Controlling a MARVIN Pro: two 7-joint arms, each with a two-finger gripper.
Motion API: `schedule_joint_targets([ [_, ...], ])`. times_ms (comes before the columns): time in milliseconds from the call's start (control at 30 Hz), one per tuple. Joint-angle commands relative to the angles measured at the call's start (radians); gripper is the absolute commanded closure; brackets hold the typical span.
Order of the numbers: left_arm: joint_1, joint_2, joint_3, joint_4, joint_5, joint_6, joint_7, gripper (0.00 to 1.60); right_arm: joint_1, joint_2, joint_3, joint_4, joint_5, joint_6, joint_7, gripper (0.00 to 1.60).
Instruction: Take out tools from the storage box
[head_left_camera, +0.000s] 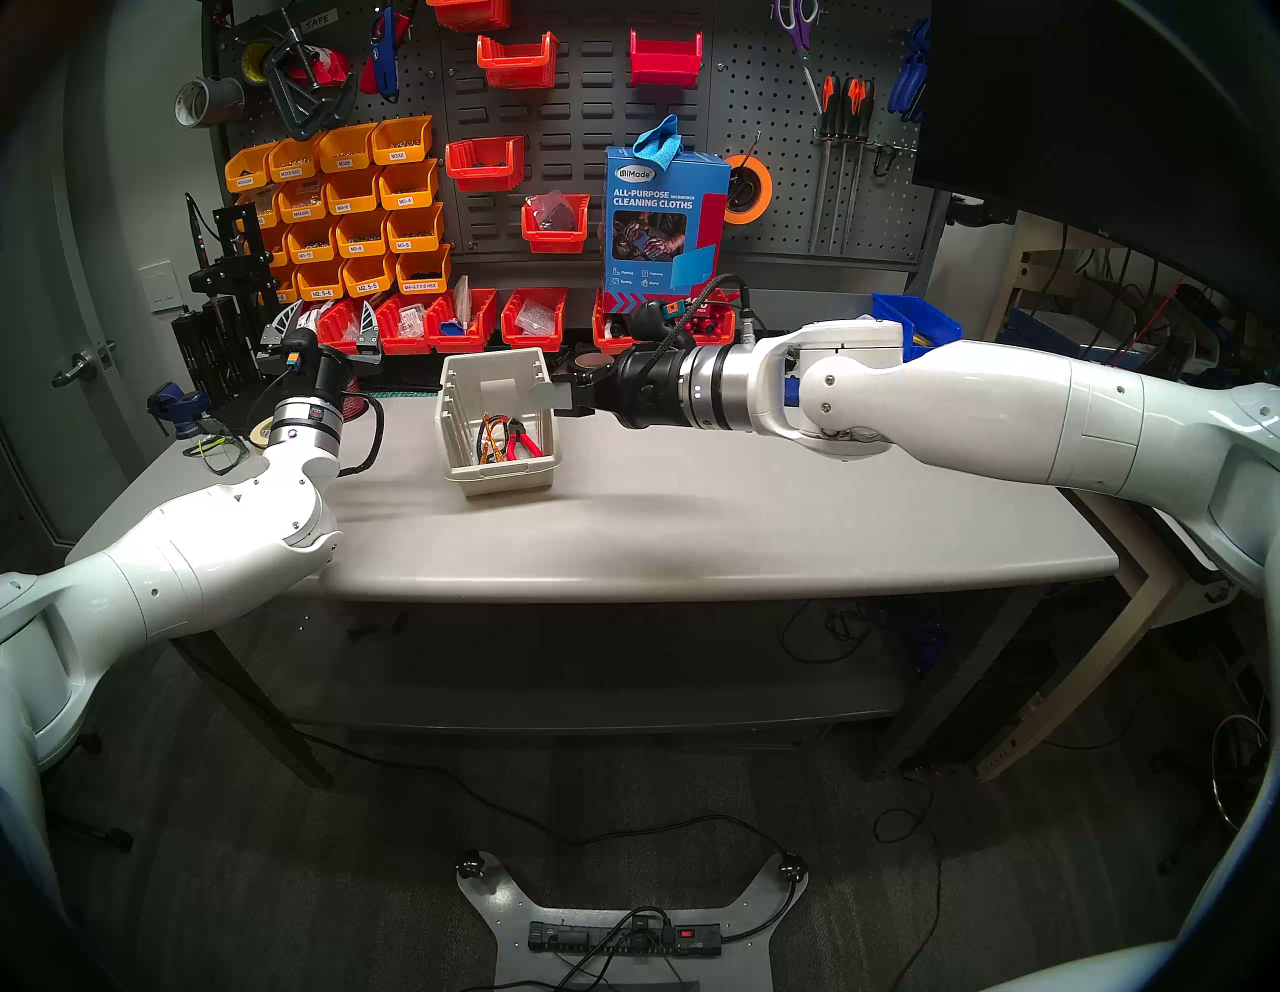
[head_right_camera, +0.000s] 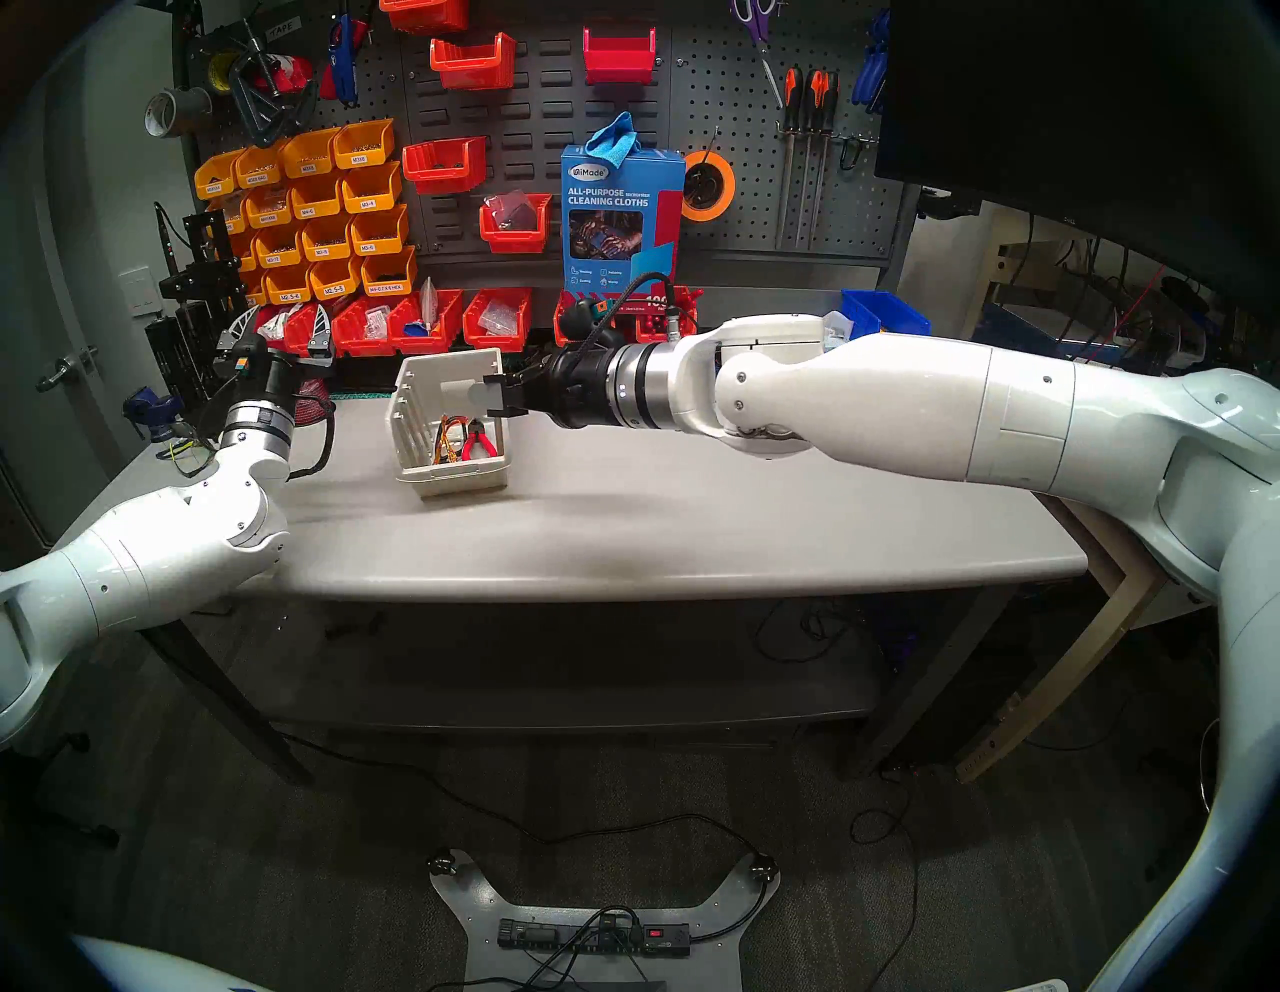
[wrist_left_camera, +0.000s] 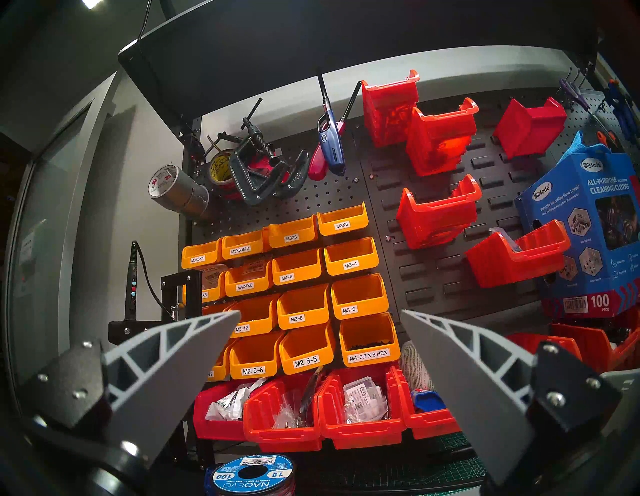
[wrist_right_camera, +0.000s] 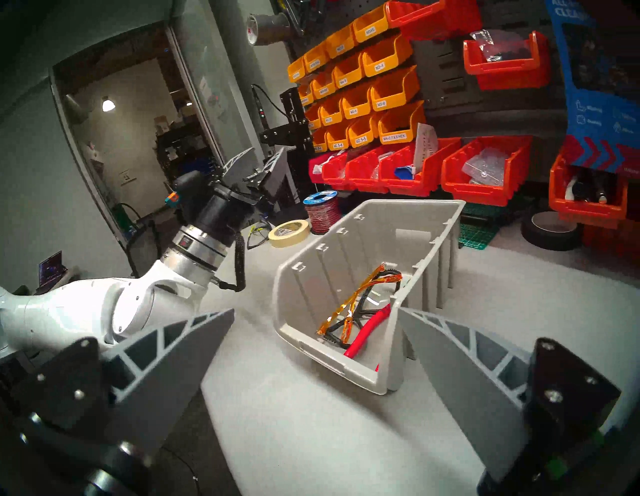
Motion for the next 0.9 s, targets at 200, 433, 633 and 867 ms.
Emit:
schedule_joint_targets([
  [200,-0.012,0.001,-0.009,0.003,-0.001,-0.002,0.000,0.00,-0.002,-0.163,0.014,0.162,-0.008,0.008,-0.007,0.00],
  [433,-0.012,0.001,-0.009,0.002,-0.001,-0.002,0.000,0.00,0.012,-0.199,0.018,0.194,-0.020,0.011,0.005,0.00],
  [633,-0.012,0.001,-0.009,0.002,-0.001,-0.002,0.000,0.00,0.027,-0.241,0.019,0.225,-0.034,0.025,0.009,0.00],
  [867,-0.012,0.001,-0.010,0.003,-0.001,-0.002,0.000,0.00,0.026,-0.287,0.020,0.269,-0.040,0.038,0.013,0.00],
])
